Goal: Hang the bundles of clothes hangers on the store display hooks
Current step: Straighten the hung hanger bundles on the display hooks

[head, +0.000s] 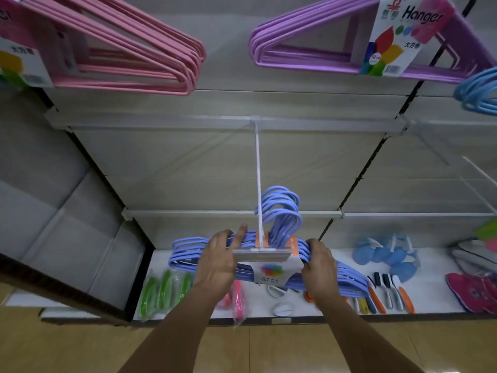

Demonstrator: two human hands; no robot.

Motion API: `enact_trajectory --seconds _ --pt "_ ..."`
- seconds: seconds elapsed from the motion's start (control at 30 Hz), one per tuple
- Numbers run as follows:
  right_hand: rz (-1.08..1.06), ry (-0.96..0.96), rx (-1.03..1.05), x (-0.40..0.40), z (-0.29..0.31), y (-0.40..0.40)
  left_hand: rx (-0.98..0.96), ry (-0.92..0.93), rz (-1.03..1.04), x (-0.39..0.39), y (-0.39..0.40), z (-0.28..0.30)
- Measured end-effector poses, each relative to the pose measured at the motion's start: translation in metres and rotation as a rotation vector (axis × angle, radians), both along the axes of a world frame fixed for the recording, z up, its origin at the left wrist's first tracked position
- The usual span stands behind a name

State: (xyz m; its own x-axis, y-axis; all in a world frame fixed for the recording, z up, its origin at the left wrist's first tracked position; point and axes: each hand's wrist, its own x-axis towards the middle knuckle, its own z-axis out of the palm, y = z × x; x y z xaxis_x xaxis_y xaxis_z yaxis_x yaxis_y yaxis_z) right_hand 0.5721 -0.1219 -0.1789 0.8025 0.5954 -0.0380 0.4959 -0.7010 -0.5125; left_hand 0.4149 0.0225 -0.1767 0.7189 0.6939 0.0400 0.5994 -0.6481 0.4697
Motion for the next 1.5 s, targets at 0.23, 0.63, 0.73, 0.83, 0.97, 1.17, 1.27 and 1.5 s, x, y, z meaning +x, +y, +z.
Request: enact_trajectory --seconds 0.23,0.63,0.73,0.83,0.97,1.17,1.27,1.5 --pt "0.112 -0.011 0.014 -0.002 -0.014 0.017 0.286 0.116 -0.087 -0.016 0.021 -0.01" --pt "0.135 -0.059 -0.201 0.009 -0.025 0.034 0.074 0.183 -0.054 -0.004 0.014 -0.02" --pt "0.183 -0.068 -0.265 0.013 -0.013 0.031 0.081 0.145 -0.073 0.009 0.013 -0.019" --pt "0.285 -0.032 -0.189 0.005 -0.012 0.013 0.117 0.207 -0.103 0.01 0.017 -0.021" --pt "0.396 -0.044 -0.126 -0.012 -0.018 0.002 0.103 0.263 -0.108 0.007 0.021 -0.02" --pt "0.366 -0.1 -0.284 -0.004 -0.005 0.035 0.039 0.278 -0.072 0.014 0.029 -0.019" --pt "0.376 -0.143 -0.306 0.01 -0.001 0.048 0.053 0.254 -0.09 0.024 0.038 -0.022" --pt "0.329 -0.171 -0.368 0.031 0.006 0.076 0.059 0.234 -0.098 0.049 0.07 -0.024"
